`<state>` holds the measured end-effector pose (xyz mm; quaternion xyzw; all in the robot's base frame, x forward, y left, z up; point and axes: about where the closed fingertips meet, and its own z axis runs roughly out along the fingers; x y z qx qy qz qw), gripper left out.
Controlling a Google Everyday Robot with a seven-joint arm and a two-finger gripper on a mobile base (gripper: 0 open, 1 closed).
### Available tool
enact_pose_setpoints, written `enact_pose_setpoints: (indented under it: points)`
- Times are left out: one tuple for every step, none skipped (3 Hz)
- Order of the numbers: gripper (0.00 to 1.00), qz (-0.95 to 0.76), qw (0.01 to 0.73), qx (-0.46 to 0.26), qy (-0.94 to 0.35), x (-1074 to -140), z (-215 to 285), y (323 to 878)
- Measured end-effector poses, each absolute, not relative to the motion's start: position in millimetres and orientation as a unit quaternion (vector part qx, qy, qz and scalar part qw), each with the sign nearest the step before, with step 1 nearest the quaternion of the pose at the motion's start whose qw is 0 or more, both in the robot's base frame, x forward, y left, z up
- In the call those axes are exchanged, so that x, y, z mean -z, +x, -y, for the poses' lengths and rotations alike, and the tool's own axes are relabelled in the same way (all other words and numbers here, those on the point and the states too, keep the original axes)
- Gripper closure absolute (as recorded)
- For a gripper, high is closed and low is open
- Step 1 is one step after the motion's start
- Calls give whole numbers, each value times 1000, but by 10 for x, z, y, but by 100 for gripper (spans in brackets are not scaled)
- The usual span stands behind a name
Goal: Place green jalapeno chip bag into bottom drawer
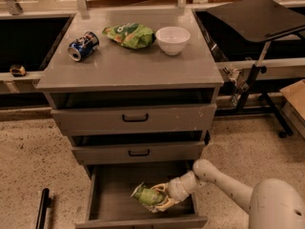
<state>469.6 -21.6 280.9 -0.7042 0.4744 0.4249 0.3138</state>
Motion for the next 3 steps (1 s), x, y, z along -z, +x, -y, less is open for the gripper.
enact_pose_setpoints:
  points:
    - [59, -528, 310, -419, -670, -2622, 279, 4681]
    - [36, -539, 346, -416, -646, -2596, 287, 4700]
    - [13, -514, 405, -399, -642, -2711, 290, 4755]
